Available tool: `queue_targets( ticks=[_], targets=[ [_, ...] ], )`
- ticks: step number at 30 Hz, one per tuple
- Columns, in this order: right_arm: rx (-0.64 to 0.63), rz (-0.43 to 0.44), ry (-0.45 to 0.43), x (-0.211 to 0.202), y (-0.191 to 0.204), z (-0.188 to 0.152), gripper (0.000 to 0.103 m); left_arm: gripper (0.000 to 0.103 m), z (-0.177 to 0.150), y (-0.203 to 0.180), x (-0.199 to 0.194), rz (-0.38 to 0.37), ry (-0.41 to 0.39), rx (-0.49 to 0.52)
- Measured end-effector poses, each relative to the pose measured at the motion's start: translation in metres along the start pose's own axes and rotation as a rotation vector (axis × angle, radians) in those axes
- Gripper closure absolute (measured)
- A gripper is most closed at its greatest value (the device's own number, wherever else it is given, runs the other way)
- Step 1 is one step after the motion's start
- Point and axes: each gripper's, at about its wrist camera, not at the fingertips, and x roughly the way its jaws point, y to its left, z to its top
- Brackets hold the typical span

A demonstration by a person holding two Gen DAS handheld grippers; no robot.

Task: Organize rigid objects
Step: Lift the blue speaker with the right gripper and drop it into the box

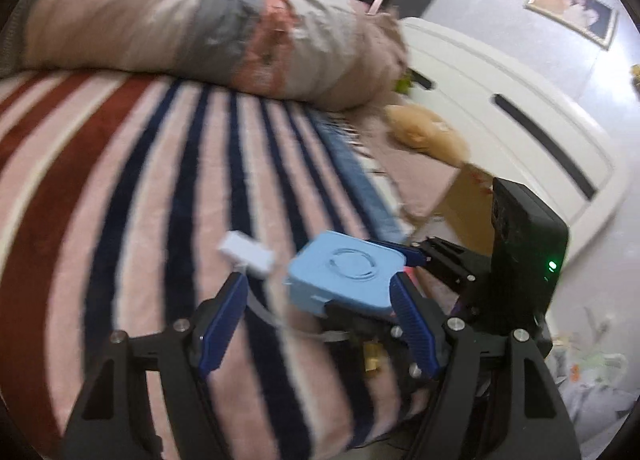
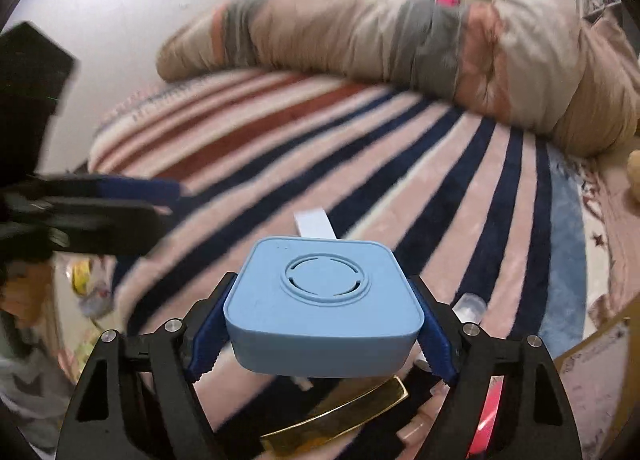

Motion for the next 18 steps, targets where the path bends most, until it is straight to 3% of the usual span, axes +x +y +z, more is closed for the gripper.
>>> queue_targets(
  ticks=[3,6,15,18],
  targets=[
    [0.009,0.005,-0.071,-0.023,0.008,0.008,0.024,0.032,0.005,-0.01,0.004,-0.011,0.019,0.019],
    [-0.034,0.007,-0.138,-0.042,0.019,0.015,0.024,0.032,0.012,-0.018,0.003,-0.148,0.017,-0.002],
    [-0.13,-0.104,-0.353,-0.092,0.039,0.01,0.024,0.03,0.025,-0.053,-0.006,-0.272,0.012,0.0],
    [-0.147,-0.142,-0.374,-0.104,0.04,0.009,0.024,0.045,0.029,-0.07,-0.016,-0.247,-0.032,0.03]
  ],
)
